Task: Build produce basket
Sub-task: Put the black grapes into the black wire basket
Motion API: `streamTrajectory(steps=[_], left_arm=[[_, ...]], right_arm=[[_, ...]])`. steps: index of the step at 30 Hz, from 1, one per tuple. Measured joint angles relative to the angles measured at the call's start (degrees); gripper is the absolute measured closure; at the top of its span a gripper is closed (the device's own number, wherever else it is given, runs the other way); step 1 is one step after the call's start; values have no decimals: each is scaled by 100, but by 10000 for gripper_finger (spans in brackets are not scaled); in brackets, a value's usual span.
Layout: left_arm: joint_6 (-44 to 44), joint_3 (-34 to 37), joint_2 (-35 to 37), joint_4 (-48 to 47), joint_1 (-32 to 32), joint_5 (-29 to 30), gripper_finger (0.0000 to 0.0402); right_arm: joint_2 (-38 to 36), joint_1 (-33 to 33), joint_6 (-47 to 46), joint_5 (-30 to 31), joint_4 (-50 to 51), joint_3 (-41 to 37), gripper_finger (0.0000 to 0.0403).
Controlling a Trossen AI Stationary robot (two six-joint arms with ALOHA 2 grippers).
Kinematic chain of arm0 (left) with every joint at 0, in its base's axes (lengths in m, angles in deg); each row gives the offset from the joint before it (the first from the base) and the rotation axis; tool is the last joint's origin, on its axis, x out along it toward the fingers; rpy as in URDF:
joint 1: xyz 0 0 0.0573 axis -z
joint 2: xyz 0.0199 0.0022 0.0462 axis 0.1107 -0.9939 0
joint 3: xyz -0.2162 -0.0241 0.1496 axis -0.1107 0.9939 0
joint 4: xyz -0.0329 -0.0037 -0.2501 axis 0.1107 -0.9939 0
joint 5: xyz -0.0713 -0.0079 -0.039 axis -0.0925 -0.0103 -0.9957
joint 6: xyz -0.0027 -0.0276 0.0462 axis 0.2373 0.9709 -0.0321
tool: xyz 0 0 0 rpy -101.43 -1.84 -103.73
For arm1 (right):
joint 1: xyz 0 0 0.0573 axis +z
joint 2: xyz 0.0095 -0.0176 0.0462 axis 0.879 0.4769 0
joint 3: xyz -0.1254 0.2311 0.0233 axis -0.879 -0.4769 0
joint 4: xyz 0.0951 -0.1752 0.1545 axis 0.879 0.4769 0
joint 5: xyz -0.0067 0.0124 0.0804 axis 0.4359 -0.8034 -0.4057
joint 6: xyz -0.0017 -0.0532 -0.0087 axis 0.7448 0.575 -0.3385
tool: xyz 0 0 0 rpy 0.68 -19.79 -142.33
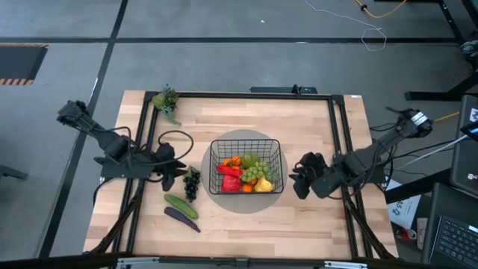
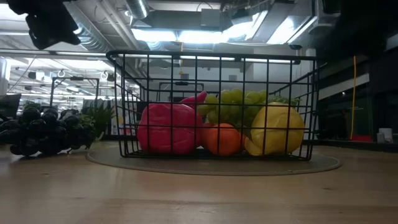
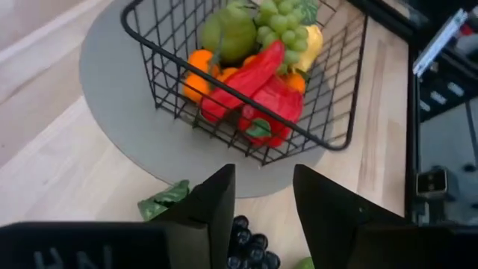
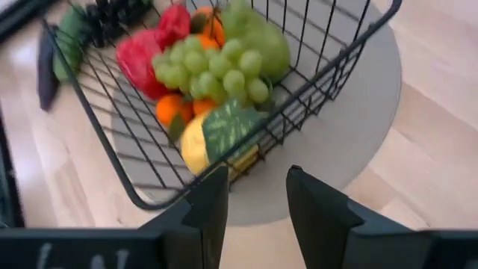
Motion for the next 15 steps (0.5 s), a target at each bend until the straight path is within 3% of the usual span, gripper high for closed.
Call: streamTrajectory(steps=[8,15], left_arm=[[193,0,-22,-335,-231,-245,220],[1154,7,-553,-574,-133,-716,193]], right_arm=[[61,278,-357,6,2,-138,266],[63,413,-332,14,15,-146,266]])
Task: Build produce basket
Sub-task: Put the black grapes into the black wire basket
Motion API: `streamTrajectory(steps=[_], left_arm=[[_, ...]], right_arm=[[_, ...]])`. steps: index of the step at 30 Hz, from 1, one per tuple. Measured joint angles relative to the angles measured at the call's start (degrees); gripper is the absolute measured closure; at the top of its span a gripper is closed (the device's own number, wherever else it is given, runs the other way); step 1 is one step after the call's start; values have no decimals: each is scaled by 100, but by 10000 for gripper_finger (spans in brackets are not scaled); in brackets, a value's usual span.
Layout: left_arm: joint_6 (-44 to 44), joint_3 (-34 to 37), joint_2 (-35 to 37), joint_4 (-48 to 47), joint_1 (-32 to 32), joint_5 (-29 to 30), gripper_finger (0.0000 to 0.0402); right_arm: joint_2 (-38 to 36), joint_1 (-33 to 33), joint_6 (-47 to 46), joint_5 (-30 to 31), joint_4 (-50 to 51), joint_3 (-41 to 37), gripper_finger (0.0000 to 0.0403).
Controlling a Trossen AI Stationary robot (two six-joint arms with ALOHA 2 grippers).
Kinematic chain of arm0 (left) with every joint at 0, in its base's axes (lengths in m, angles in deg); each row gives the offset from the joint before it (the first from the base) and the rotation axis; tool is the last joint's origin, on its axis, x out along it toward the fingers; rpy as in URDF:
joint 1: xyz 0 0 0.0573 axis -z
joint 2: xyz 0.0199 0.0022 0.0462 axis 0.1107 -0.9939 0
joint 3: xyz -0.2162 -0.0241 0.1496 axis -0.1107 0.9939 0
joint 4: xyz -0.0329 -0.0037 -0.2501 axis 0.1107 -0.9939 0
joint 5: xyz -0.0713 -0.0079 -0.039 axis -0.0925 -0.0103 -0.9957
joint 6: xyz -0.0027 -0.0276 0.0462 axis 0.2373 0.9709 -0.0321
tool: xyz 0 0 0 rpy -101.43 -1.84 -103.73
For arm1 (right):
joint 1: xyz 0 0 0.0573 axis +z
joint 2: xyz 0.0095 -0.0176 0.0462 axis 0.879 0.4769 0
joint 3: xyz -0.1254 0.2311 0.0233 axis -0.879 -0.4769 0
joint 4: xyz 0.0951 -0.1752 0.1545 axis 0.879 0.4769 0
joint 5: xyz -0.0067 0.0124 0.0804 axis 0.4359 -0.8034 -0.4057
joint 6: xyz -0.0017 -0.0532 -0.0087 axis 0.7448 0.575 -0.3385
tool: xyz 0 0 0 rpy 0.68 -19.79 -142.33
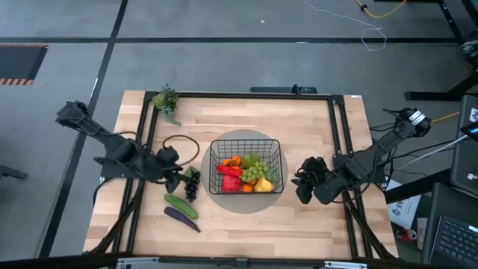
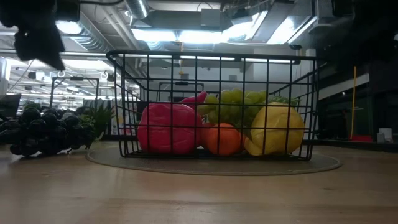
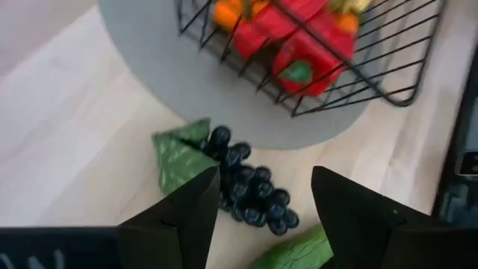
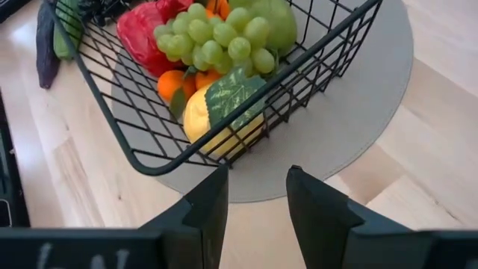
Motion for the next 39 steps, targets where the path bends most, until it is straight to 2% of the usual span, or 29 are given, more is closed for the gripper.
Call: streamTrajectory(steps=[7,13,22,32,39], left_arm=[[652,0,-997,46,72,9,195],[671,0,-1760,128,155,28,195],[682,-8,-2800,826,171,77,195],[1123,-29,-3709,888,171,16,195],[1265,-21,-3804,899,167,71,196]], right_arm=[[2,0,30,41,33,0,266],[2,0,30,41,65,0,266],[28,0,26,56,61,0,266],[42,0,26,52,57,0,266],[42,0,23,51,57,0,266]])
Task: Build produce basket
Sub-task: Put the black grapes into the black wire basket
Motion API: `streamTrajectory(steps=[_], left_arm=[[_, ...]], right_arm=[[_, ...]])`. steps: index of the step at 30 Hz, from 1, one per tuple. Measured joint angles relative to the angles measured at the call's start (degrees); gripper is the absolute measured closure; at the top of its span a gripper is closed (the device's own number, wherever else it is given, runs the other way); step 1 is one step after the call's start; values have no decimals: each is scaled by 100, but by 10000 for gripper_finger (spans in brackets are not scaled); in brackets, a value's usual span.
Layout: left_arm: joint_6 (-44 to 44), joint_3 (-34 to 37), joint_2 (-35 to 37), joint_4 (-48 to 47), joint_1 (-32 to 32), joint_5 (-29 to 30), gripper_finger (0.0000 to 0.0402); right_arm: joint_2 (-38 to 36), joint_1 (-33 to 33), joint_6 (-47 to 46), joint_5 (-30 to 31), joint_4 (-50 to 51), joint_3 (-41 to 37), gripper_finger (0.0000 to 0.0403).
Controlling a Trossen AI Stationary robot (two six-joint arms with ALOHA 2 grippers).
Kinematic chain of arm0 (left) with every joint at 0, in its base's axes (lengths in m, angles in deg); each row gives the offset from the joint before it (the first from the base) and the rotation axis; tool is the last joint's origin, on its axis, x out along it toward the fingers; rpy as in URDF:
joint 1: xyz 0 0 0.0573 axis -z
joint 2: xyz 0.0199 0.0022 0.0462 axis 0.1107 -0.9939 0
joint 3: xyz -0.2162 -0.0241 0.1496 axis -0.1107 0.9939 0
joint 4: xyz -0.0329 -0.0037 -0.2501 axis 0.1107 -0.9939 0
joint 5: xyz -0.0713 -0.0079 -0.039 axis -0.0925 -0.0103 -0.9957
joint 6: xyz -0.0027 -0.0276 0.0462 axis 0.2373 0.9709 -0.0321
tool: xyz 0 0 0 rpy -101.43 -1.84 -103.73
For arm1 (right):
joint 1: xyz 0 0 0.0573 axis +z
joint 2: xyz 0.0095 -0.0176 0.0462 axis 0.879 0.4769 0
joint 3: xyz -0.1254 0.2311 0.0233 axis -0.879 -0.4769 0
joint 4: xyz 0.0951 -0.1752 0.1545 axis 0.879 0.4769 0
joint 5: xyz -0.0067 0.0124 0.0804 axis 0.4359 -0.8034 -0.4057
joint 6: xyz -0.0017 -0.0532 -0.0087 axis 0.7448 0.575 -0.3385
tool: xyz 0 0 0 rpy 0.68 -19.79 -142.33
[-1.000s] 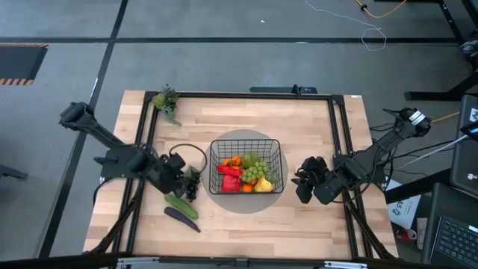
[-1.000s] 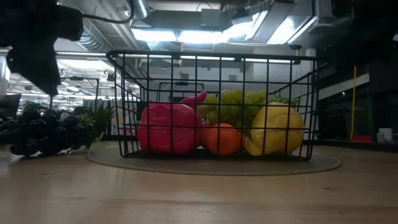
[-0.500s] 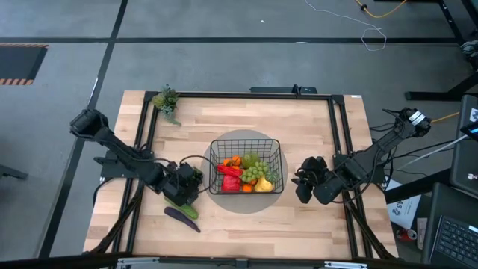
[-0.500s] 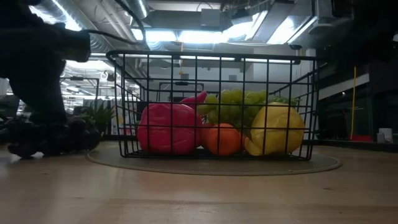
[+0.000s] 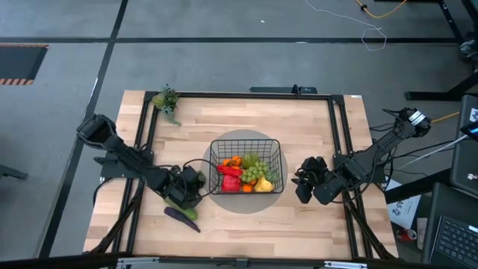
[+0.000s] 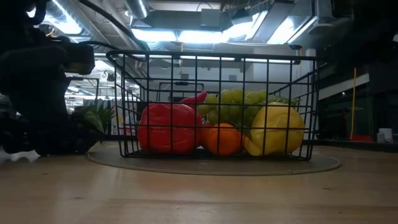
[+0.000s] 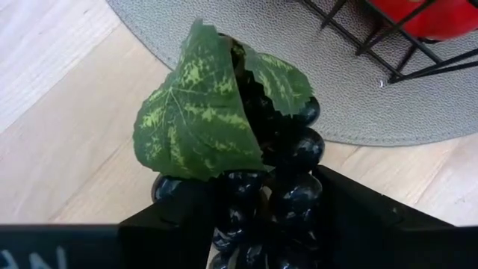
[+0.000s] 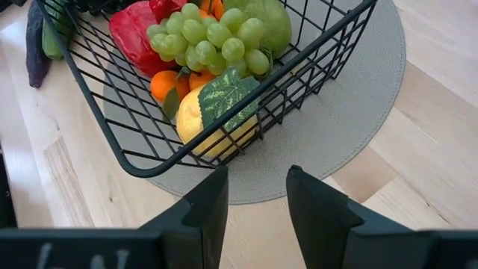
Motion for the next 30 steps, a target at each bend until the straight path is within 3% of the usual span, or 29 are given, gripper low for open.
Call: streamTrajectory(steps=[5,12,23,30], left_arm=[[-9,16,204,-28,4,-53,240],[-123,21,442,-323,17,-98,378],[-140,36,1282,-1010,17,590,384],[-445,29,2083,-1009,13,2077,385]], right_arm=[[0,0,0,0,0,0,266],[0,-2,4,130,3,0,266],[4,-2,4,136,15,2,266],[7,-2,7,152,24,2,266]])
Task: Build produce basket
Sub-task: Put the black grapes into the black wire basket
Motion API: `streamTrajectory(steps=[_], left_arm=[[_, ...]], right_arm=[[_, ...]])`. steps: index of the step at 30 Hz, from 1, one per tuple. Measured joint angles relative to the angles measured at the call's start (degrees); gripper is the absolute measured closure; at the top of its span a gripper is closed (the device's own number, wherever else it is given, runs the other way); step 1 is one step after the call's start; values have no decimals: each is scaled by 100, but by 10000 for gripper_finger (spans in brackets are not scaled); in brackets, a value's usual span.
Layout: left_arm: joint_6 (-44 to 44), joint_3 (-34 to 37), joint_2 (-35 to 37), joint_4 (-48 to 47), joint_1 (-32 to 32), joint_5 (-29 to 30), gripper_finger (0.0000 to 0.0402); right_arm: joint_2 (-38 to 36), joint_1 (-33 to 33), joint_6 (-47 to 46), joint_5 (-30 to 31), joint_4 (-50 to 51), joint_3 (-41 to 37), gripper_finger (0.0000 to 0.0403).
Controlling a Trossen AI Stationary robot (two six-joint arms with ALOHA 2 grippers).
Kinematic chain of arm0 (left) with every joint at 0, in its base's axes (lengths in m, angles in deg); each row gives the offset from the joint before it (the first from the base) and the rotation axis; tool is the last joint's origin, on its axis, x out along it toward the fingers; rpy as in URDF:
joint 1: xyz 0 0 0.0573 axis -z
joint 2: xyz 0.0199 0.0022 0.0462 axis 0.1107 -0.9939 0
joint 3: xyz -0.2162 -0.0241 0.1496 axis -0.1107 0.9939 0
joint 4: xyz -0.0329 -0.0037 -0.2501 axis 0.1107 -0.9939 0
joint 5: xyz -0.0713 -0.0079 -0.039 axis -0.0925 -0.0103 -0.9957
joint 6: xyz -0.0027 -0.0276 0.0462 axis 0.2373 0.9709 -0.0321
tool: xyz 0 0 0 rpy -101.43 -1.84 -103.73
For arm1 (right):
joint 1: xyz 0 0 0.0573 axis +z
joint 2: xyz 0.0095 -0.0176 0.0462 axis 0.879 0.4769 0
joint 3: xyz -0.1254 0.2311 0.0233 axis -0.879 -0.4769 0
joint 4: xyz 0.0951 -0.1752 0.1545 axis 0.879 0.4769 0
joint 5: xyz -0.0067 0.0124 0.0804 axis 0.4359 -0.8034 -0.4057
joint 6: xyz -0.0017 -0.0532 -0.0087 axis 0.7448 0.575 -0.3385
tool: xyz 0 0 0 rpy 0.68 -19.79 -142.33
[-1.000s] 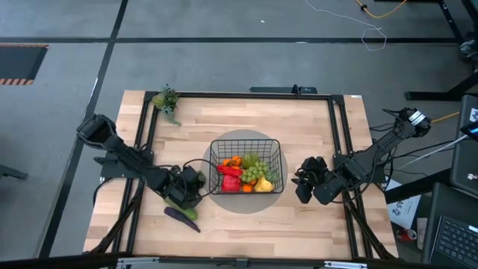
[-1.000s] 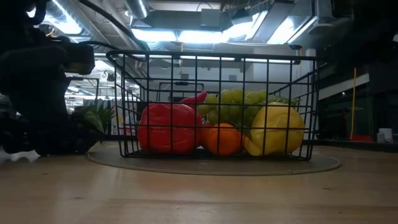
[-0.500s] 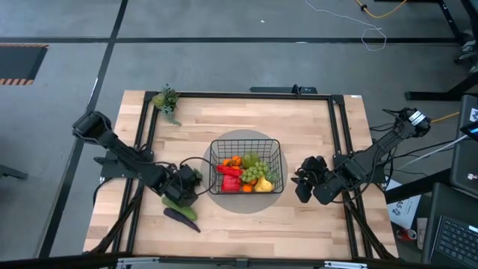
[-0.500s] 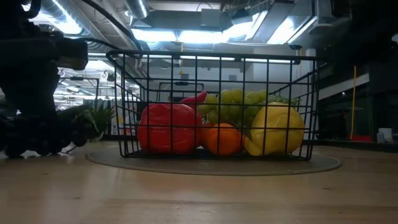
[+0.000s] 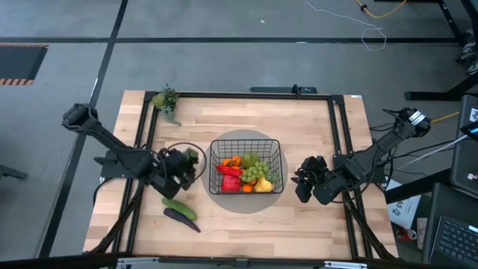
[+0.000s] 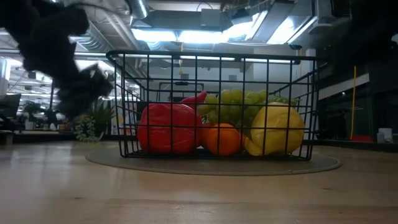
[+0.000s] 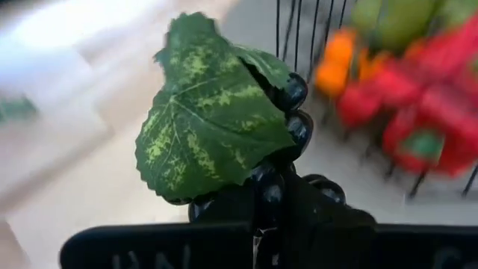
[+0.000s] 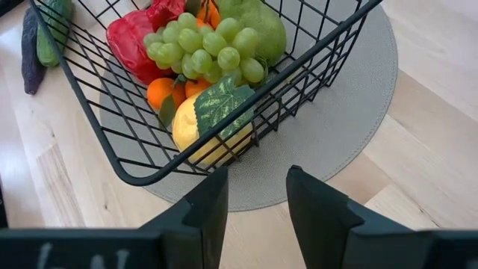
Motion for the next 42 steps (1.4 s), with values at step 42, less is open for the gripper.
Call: streamTrajectory(steps=[42], left_arm=[[-5560,-17,127,6235,-950,-373,386]], right_arm=[[2,0,31,350,85,2,266]])
